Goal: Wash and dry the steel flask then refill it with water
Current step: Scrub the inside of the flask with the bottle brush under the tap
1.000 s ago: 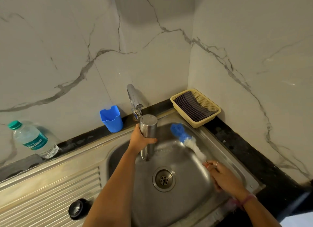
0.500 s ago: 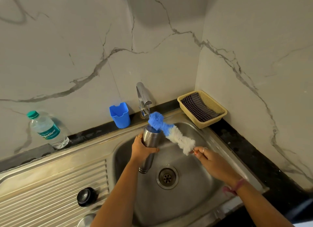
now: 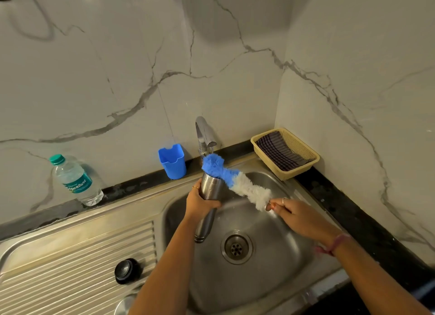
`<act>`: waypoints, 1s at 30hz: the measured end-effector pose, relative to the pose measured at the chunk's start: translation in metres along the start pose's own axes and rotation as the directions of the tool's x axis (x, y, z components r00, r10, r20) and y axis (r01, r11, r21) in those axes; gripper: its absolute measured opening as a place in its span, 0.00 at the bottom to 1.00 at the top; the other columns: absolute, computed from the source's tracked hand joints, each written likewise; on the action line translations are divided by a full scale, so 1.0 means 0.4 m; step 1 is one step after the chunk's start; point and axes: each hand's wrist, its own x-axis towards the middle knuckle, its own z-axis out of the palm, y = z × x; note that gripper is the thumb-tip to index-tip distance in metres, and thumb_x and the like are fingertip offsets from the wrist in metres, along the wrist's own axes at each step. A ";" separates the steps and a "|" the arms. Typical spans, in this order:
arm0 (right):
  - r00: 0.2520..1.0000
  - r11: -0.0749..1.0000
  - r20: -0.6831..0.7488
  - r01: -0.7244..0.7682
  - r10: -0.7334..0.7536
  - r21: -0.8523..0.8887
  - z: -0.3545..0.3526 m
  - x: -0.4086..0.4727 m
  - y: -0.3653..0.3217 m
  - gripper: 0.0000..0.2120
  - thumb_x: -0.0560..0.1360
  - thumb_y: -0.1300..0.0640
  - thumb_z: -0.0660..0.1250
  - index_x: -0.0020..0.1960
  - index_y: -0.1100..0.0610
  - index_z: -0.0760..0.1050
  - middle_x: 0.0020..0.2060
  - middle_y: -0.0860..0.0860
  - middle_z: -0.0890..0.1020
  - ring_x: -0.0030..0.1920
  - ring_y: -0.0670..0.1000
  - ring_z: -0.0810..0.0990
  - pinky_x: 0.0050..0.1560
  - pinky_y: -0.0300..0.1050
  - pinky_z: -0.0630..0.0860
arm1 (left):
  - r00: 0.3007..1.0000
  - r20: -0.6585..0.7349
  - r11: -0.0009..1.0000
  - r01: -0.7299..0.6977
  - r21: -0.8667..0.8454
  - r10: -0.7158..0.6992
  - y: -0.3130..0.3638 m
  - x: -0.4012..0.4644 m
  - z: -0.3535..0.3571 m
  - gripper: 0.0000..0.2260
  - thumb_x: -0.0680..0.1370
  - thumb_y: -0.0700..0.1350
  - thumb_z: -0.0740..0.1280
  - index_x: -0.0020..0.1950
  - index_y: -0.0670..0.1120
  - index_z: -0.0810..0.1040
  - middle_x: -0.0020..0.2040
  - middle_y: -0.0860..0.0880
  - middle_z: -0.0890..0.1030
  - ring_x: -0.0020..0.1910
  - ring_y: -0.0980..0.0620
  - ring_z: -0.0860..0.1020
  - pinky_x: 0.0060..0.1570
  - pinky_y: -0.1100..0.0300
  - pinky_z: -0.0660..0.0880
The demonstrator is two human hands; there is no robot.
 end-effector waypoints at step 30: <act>0.996 0.996 0.045 -0.082 0.083 -0.024 -0.081 0.011 -0.010 0.11 0.82 0.51 0.57 0.54 0.45 0.78 0.49 0.40 0.78 0.54 0.44 0.76 0.55 0.40 0.70 | 0.997 0.053 0.995 0.054 -0.083 -0.050 0.009 0.000 0.004 0.40 0.63 0.35 0.80 0.71 0.50 0.68 0.59 0.49 0.76 0.56 0.49 0.75 0.50 0.57 0.73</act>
